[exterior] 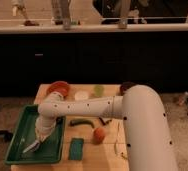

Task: Wipe tray with towel

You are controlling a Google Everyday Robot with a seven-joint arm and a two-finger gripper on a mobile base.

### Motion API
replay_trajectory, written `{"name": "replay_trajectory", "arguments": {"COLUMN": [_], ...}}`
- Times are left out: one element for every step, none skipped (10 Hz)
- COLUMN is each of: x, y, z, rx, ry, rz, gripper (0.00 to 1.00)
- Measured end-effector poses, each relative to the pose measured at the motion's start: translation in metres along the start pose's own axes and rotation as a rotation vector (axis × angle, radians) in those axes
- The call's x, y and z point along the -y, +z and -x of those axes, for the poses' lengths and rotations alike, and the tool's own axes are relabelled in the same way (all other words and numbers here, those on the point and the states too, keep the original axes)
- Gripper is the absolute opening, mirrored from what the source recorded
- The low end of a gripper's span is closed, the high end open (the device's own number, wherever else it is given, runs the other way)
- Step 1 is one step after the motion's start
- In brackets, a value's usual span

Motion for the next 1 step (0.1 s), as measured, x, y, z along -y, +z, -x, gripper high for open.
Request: {"name": "replay_trajectory", "arguments": {"x": [-0.0057], "y": [0.0010], "z": [0.0008], "rx": [0.004], "ry": [-0.002], "rz": [0.006], "gripper": [0.00]}}
